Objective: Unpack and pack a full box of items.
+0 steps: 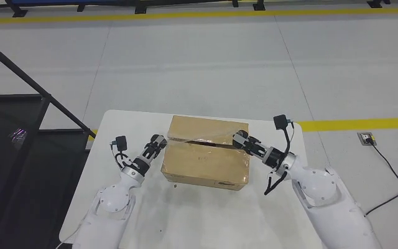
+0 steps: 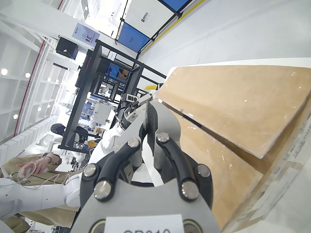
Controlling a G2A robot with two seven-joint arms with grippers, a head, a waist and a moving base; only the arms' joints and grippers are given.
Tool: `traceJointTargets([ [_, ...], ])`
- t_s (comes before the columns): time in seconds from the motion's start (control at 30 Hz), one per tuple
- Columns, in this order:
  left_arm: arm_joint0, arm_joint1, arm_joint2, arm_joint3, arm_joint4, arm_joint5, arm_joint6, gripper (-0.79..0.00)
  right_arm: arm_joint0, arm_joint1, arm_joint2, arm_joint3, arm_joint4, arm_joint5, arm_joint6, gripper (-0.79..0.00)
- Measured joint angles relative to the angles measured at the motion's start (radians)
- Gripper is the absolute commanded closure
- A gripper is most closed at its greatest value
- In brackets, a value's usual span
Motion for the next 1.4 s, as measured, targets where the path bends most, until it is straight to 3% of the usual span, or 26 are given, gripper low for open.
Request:
traceJointTargets([
  [0.3, 0.005, 0.001, -0.014, 0.008, -0.02, 0.01, -0.004, -0.449, 0.022, -0.002, -0.014, 0.044, 0.005, 0.012, 0.037, 0.0],
  [0.7, 0.025, 0.008, -0.055, -0.007, -0.032, 0.003, -0.002, -0.437, -0.001, 0.001, 0.007, 0.021, 0.03, 0.02, 0.043, 0.0],
  [0.93, 0.051, 0.012, -0.071, -0.03, -0.033, 0.005, -0.018, -0.431, 0.0, 0.003, 0.016, 0.001, 0.081, 0.119, 0.093, 0.0],
  [1.2, 0.066, 0.013, -0.078, -0.059, -0.053, -0.013, -0.01, -0.446, -0.015, 0.005, 0.043, 0.001, 0.175, 0.066, 0.133, 0.0],
  [1.4, 0.067, 0.014, -0.08, -0.06, -0.055, 0.001, -0.024, -0.446, -0.022, 0.008, 0.043, -0.006, 0.159, 0.103, 0.136, 0.0],
])
